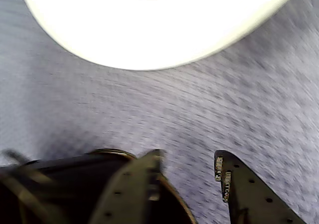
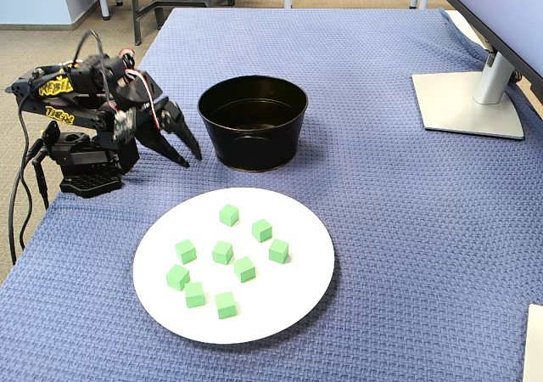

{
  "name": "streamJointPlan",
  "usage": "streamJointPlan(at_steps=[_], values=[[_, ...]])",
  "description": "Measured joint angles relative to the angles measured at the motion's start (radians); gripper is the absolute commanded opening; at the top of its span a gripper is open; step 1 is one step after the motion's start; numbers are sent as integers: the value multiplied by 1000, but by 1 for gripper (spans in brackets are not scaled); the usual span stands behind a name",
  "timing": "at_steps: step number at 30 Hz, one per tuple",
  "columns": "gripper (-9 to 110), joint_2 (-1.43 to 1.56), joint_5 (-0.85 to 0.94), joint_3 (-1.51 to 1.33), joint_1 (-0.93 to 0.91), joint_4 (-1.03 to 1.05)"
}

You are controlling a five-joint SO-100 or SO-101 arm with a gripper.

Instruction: Pick up the green cubes from the white plate and place them in the black recipient

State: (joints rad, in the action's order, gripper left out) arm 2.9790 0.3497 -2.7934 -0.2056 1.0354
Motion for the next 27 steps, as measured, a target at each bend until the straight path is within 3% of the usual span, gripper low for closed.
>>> streamJointPlan(at_steps=[7, 16, 22, 27], values=[[17, -115, 324, 118, -137, -66], [19, -362, 1003, -31, -249, -764], [18, -515, 1178, -31, -233, -962], [18, -627, 1204, -31, -225, -1062]])
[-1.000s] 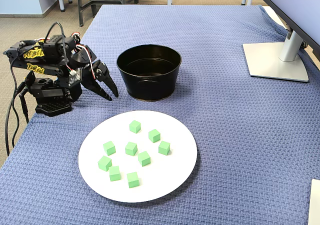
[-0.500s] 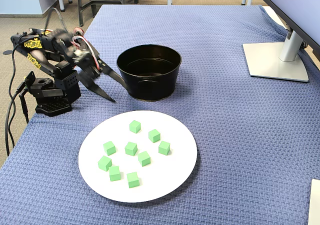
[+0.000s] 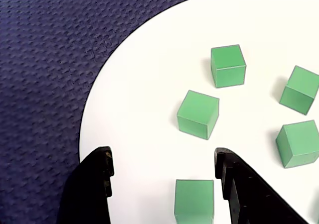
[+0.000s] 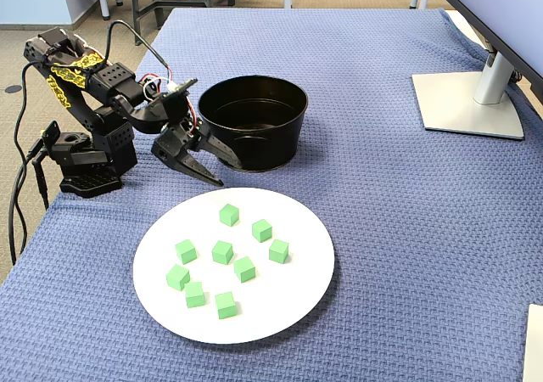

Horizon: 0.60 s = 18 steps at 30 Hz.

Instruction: Pick up the green cubes from the white plate and place them in the black recipient

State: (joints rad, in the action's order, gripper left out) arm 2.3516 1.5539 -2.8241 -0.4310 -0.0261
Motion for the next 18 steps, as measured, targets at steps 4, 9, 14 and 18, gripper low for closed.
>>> streamJointPlan(at_steps=[4, 9, 14, 18], values=[[17, -69, 0, -3, 0, -52], [19, -209, 17, -3, 0, -184], [17, -373, 34, -2, -2, -295], [16, -477, 41, 0, -2, -360]])
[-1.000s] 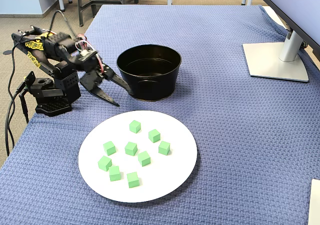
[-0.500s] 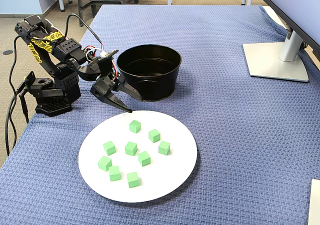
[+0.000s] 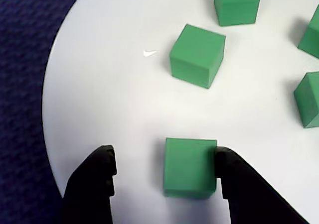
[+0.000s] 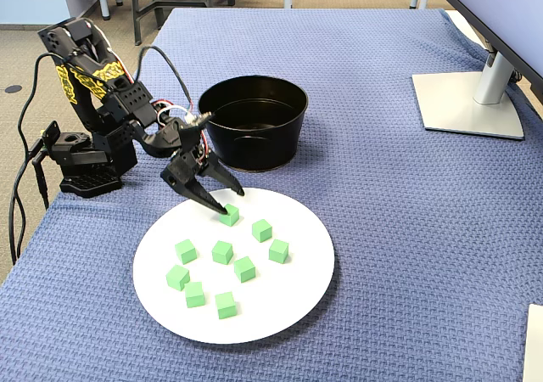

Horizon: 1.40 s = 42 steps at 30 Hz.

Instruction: Pick up the green cubes from the white plate and place them in the black recipient

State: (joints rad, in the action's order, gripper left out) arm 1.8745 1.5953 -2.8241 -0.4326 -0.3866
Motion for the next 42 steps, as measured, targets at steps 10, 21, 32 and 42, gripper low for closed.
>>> streamJointPlan(at_steps=[10, 21, 32, 42], values=[[0, -121, 17, 21, -3, -78], [0, 17, -107, 37, -5, 9], [0, 686, -560, 293, 107, 963], [0, 713, -1137, 704, 414, 1485]])
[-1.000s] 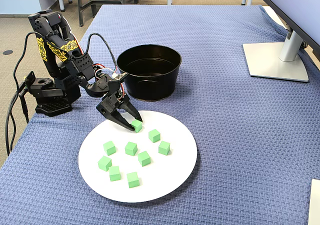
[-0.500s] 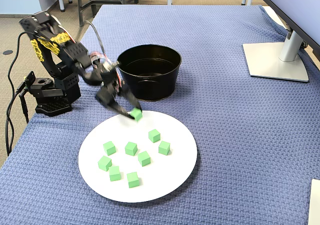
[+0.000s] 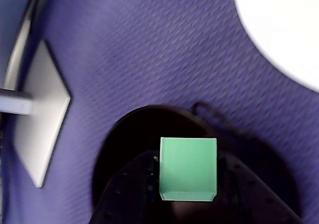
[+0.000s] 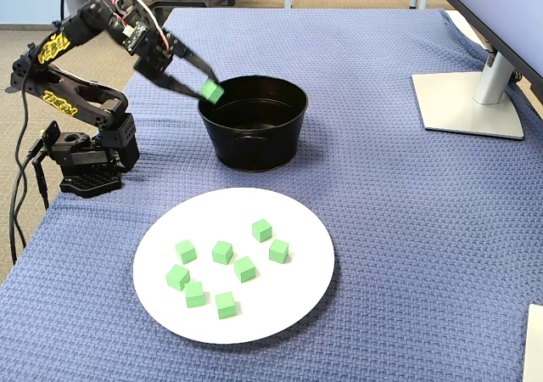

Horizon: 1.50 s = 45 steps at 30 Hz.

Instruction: Pick up the green cubes from the white plate and place them in the black recipient

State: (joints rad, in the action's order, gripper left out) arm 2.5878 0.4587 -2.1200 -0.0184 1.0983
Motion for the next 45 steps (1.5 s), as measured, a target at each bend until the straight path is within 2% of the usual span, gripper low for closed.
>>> streamJointPlan(at_steps=[12, 15, 16, 19, 26, 31, 37, 41, 45], values=[[1, -497, -169, 222, 221, -126], [17, -534, -146, 273, 272, -89], [21, -543, -118, 285, 291, -69], [23, -554, -21, 295, 331, -40], [17, -514, 192, 298, 314, 6], [16, -373, 558, 155, 150, -18], [16, -347, 954, -60, -127, -242], [17, -426, 1066, -77, -262, -374], [16, -534, 1028, -67, -314, -480]])
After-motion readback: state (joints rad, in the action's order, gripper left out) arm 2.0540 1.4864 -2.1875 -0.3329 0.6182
